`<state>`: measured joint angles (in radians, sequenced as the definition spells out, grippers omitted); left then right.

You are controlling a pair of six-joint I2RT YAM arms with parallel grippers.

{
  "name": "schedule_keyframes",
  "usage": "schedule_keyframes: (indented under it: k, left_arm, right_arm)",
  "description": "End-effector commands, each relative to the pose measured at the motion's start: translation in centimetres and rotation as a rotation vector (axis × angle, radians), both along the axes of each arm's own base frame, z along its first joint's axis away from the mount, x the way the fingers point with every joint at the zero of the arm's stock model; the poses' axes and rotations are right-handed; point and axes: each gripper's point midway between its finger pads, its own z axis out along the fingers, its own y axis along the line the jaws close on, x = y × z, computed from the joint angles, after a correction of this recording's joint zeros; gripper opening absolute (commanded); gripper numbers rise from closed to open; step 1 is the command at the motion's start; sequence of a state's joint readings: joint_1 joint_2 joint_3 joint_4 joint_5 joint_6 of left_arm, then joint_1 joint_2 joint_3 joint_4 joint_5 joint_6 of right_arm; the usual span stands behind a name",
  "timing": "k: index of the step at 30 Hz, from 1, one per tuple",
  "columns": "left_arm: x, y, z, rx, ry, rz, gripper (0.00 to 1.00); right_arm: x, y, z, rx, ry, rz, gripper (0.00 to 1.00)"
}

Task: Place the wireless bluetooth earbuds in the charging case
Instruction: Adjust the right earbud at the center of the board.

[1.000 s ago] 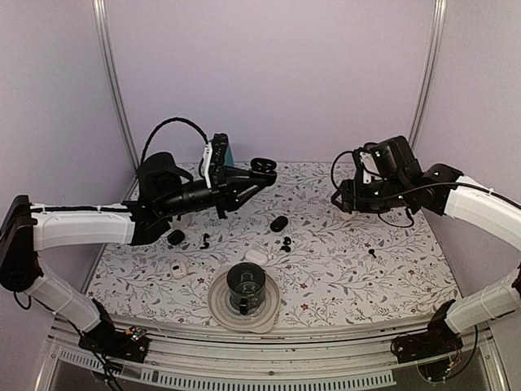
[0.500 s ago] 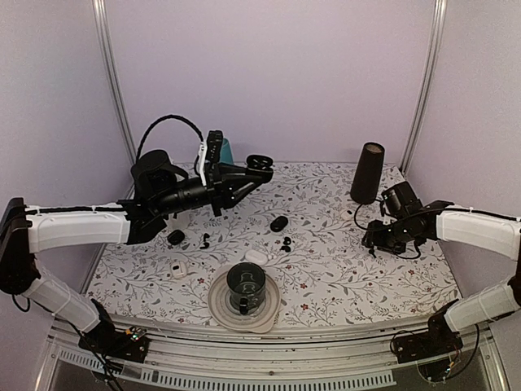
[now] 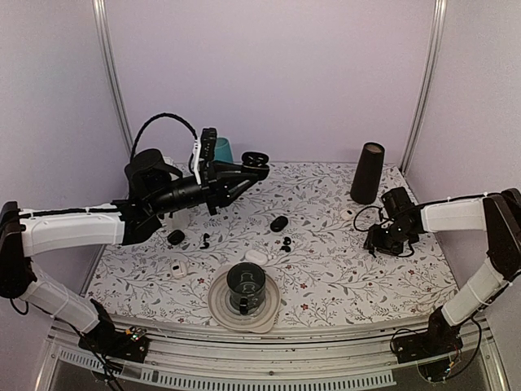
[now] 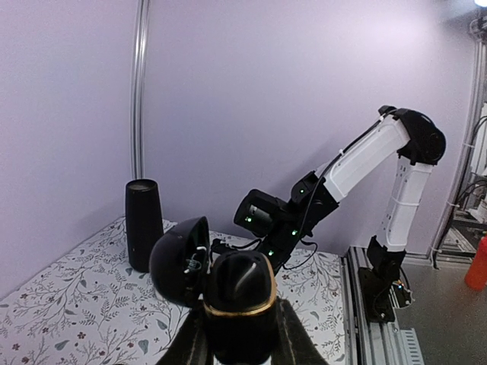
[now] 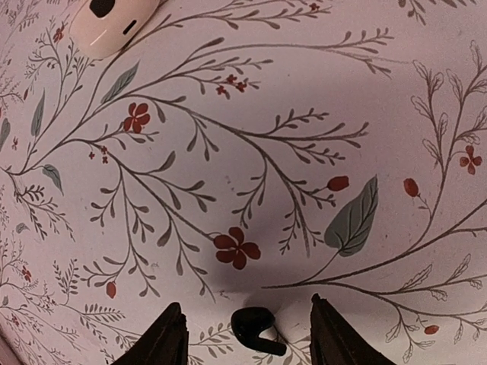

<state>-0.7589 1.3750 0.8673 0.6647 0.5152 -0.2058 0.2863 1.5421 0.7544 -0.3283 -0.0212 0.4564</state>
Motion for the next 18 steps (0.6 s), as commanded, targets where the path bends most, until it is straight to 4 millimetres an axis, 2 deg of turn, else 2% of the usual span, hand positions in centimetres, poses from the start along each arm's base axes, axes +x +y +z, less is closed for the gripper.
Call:
schedule_keyframes:
  k: [1, 8, 18]
  left_arm:
    - [0.3, 0.7, 0.1, 0.000, -0.011, 0.025, 0.00]
    - [0.6, 0.3, 0.3, -0.001, -0.005, 0.018, 0.00]
    - [0.8, 0.3, 0.2, -0.001, 0.000, 0.026, 0.00]
  right_arm:
    - [1.3, 0.6, 0.2, 0.015, -0.028, 0.031, 0.56]
    - [1.0, 0.8, -0.6, -0.004, 0.017, 0.044, 0.52]
    - [-0.9, 2.8, -0.2, -0.024, 0.065, 0.078, 0.52]
